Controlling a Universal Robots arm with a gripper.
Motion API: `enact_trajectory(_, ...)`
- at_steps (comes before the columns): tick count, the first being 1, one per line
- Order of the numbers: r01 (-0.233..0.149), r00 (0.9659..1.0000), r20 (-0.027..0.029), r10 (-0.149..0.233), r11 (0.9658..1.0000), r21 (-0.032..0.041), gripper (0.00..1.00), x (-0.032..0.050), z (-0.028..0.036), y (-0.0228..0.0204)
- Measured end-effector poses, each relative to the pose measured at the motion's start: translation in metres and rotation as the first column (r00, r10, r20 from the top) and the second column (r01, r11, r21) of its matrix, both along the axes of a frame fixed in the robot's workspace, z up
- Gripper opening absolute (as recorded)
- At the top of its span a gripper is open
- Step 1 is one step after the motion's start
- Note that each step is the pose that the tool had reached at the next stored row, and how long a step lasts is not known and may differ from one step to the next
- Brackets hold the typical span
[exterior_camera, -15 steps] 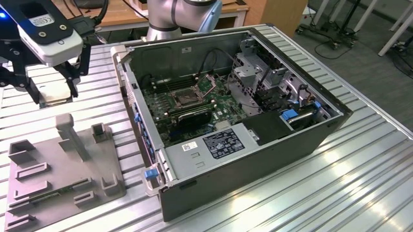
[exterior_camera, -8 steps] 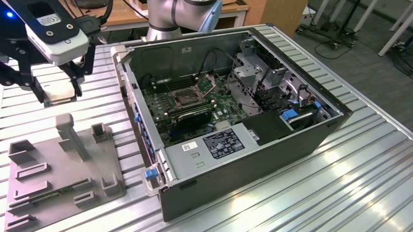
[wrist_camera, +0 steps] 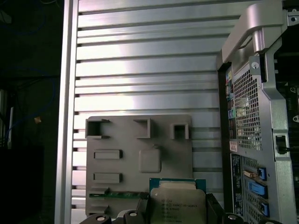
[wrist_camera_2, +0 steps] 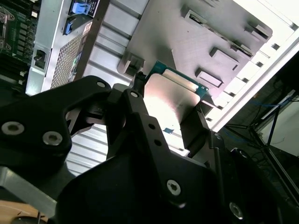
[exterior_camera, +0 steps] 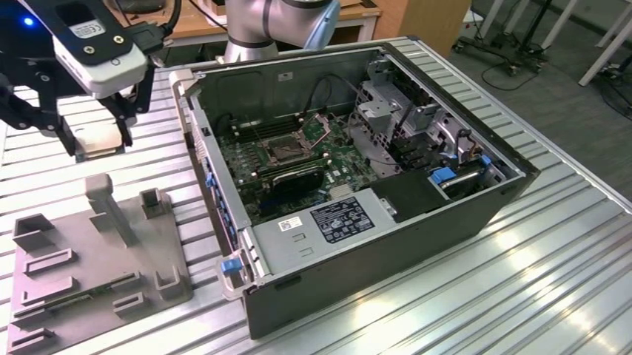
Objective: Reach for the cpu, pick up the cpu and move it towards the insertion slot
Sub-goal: 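Pick up the cpu and move it towards the insertion slot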
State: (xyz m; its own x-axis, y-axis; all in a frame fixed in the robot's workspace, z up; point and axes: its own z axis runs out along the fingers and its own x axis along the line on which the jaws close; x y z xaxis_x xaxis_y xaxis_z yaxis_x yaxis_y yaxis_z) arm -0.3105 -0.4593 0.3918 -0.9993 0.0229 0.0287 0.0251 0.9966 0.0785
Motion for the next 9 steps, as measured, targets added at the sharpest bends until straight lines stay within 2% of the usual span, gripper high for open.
enact_trajectory(9, 0.000, 1.0000, -0.0001, 0.000, 1.0000, 0.0000, 0.54, 0.0080, 0.0000, 0.0000)
